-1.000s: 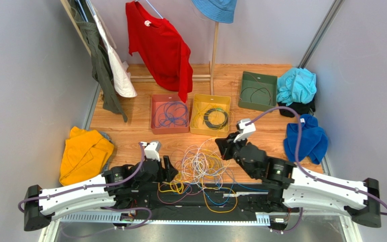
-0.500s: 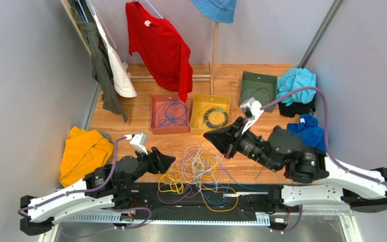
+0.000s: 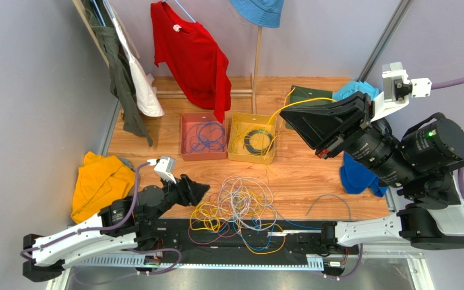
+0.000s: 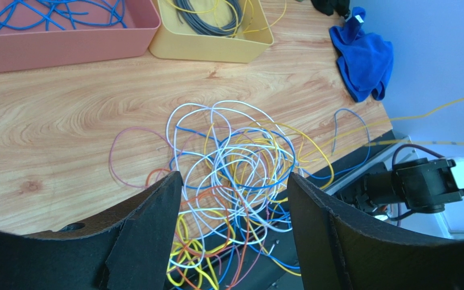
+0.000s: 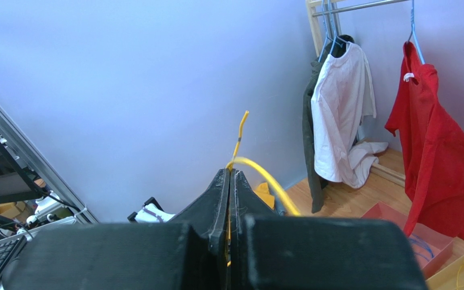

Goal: Untangle the cables

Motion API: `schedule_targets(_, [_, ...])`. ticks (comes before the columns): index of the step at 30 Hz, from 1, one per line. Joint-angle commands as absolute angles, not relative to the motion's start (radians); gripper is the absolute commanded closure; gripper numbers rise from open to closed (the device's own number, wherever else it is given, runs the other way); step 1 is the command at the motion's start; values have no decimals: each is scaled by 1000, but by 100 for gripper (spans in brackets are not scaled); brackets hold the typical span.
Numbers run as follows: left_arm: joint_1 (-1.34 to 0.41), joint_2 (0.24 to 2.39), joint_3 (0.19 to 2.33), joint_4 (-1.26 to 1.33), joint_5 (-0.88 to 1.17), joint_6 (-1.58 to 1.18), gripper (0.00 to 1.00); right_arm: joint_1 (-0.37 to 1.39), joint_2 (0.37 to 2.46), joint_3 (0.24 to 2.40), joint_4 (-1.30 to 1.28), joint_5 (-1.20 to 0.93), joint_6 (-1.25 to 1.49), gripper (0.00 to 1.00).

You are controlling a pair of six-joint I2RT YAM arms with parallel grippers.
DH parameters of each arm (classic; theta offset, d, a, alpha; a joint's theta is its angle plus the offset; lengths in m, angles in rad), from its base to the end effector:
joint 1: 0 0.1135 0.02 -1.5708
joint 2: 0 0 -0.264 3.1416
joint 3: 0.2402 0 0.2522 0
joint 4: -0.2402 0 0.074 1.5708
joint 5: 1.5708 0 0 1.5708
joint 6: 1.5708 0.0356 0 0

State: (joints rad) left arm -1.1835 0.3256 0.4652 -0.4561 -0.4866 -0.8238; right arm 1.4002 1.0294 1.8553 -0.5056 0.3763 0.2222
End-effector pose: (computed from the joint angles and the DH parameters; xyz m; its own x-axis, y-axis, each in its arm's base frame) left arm 0.0548 -0.0903 0.2586 -0.5572 -0.3511 -0.7525 0.3558 0.7179 -0.5984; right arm 0.0312 0.1038 0.5942 -0.1368 0.4132 -0.9003 -0.8480 0.4209 0.3220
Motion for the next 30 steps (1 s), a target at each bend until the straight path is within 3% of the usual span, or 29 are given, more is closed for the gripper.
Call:
schedule_targets(1, [-1186,324,466,-388,-499,-778,26,1407,1080,1924,-578,334,198,100])
schedule_targets(3, [-1186,318,468,-377,-494,-769,23,1405,1085,1913,-586,324,207,100])
schedule_targets(7, [-1186,281,466,-310,-445,-727,1,1405,1059,1806,-554,330,230,100])
schedule_targets(16, [-1187,247,460,20,-221,-574,1,1405,1032,1557,-472,331,290,100])
schedule_targets(25, [-1187,318,482,72,-155,-568,1,1404,1032,1491,-460,366,291,100])
schedule_targets(30, [-1187,310,413,270,-17,-574,1,1404,1031,1480,-453,403,270,100])
